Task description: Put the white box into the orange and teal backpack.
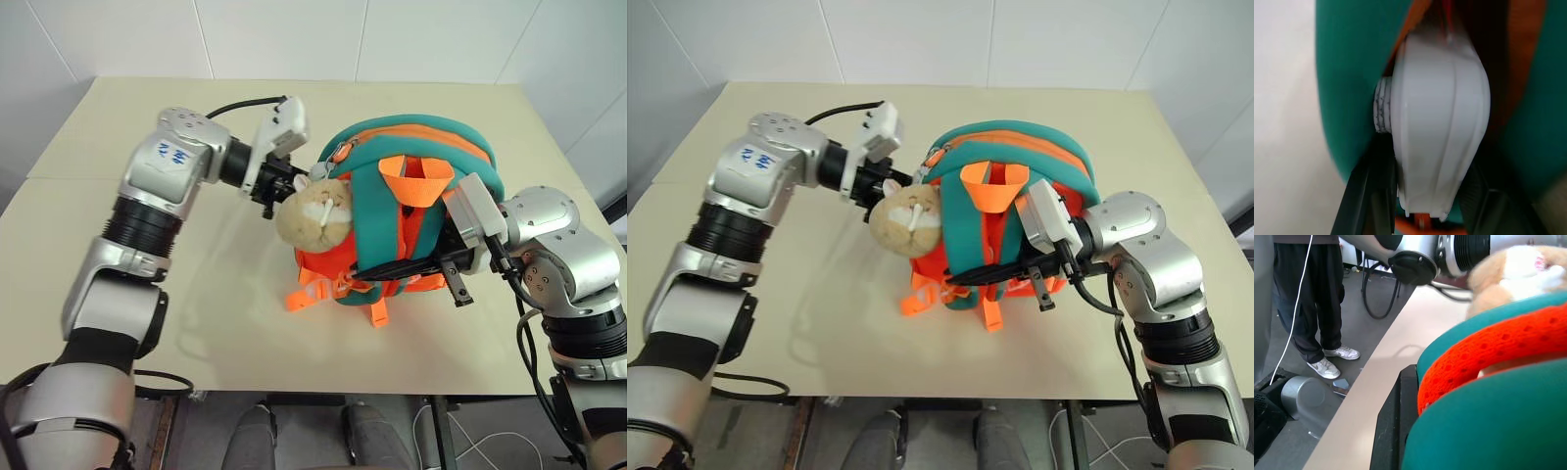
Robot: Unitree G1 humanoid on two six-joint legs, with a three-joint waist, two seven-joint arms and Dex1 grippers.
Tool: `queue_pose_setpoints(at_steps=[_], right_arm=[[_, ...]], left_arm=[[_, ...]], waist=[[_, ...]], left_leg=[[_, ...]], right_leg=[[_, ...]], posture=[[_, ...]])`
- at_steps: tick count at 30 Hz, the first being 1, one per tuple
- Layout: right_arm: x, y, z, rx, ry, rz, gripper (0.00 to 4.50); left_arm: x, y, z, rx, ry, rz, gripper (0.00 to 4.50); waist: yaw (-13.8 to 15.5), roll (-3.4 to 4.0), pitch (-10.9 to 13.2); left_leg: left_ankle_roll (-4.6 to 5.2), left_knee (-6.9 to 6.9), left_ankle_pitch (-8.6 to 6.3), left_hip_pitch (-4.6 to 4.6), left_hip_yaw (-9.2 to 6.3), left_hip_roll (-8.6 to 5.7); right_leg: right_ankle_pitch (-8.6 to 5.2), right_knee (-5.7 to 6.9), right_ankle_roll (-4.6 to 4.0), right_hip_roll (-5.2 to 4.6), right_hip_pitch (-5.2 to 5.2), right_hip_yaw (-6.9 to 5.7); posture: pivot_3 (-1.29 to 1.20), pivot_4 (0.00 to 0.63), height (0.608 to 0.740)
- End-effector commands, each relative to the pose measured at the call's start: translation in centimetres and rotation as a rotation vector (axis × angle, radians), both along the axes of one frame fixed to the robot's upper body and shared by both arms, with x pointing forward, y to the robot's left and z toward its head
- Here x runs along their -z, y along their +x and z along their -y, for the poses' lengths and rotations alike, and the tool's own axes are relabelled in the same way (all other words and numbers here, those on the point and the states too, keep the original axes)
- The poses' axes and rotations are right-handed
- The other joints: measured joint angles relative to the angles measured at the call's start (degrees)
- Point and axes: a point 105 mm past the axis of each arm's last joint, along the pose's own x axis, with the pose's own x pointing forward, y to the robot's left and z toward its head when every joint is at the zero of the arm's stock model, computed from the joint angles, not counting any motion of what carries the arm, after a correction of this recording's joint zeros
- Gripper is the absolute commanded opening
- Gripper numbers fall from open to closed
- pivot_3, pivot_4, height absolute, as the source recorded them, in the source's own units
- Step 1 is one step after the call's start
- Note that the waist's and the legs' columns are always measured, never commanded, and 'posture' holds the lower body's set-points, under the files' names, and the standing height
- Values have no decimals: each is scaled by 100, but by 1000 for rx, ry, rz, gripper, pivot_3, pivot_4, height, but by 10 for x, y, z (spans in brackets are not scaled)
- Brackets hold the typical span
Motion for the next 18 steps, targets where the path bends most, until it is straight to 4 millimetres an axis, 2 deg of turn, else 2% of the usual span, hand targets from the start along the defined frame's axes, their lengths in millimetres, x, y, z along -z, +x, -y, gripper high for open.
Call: queue_pose_setpoints(at_steps=[1, 6, 9, 14, 18], right_arm=[[-6, -4, -4, -25, 10, 41, 0], [-7, -4, -4, -19, 13, 43, 0], [-6, -3, -4, -16, 13, 44, 0], [-5, -3, -4, -18, 12, 42, 0], [-5, -1, -6, -24, 12, 39, 0]], left_arm=[[-23, -5, 6, 0, -101, 55, 2221], [-30, -17, -6, 7, -145, 43, 3723], [-33, -22, -29, -38, -139, 55, 4474], [-27, -41, -68, -65, -90, 42, 4474], [-21, -29, -87, -206, -72, 105, 4474]], waist=[[29, 0, 0], [-3, 0, 0], [-43, 1, 0], [-81, 3, 1], [-26, 2, 1]], left_leg=[[0, 0, 0, -1, -1, 0], [-1, -10, 0, -1, 0, 2], [-1, -10, 1, 0, 0, 2], [-3, -10, 1, 5, 0, 5], [-3, -3, 2, 4, -1, 3]], right_leg=[[0, -1, 0, 0, 0, 0], [0, -4, 0, 1, -4, 1], [0, -3, 0, 1, -4, 1], [-1, 2, -1, 2, -4, 2], [0, 2, -1, 0, 2, 0]], posture=[[0, 150, 740], [0, 150, 740], [0, 150, 740], [0, 150, 740], [0, 150, 740]])
